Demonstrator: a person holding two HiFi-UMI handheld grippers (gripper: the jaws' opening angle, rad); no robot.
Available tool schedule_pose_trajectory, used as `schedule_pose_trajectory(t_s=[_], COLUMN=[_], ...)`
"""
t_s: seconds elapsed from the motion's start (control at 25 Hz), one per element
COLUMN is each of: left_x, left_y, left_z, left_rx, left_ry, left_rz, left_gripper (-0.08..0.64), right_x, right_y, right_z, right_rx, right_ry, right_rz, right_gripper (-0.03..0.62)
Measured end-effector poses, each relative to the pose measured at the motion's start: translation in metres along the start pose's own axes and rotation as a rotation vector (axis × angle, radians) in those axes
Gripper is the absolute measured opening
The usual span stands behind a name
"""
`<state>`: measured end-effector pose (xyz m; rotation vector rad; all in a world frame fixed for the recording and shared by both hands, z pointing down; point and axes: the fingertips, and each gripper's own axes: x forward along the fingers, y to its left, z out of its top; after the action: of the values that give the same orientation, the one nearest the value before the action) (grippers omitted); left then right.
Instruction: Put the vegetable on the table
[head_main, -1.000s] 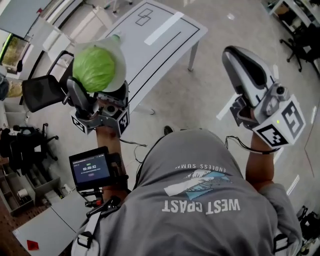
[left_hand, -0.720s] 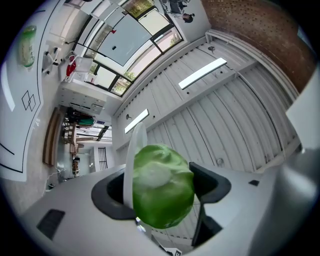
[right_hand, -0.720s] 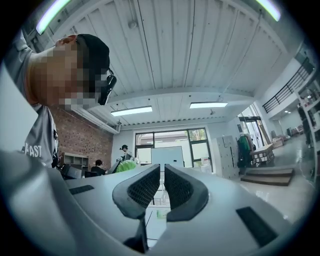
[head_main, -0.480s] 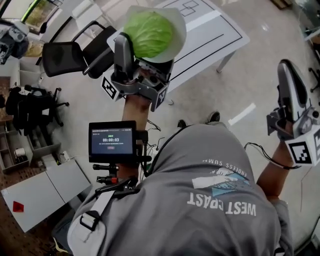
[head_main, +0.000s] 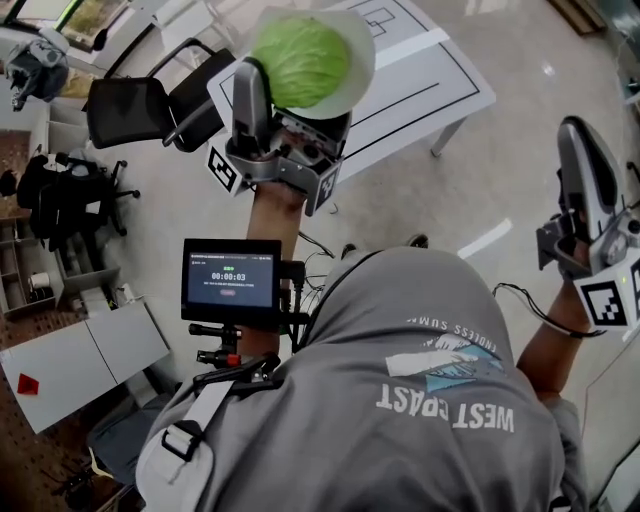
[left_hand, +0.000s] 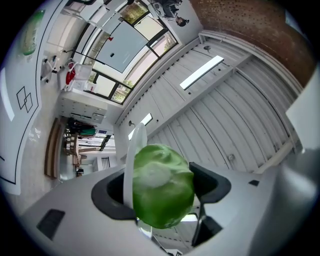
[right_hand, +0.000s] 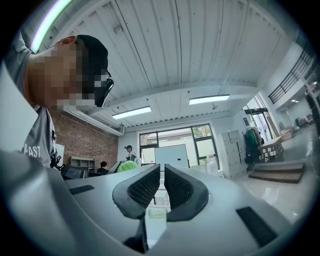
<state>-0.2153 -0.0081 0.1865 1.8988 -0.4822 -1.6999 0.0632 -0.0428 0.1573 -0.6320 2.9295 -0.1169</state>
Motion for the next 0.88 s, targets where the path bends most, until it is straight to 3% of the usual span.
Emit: schedule_pose_trajectory(t_s=[0.36,0.88], left_x=[0.004,0.012], left_y=[-0.003,0.008], left_z=[0.011,-0.008], left_rx=[0.016,-0.028], left_ry=[-0.012,0.033], left_rz=[-0.006,0.018], left_gripper=[0.336,0.336], right_x=[0.006,-0.010], right_y=[0.003,0.000], right_z=[-0.001,-0.008], right_rx=[0.006,0.043], right_ry=[0.015,0.017], right_rz=[0.011,-0.042], right_gripper=[0.011,0.011])
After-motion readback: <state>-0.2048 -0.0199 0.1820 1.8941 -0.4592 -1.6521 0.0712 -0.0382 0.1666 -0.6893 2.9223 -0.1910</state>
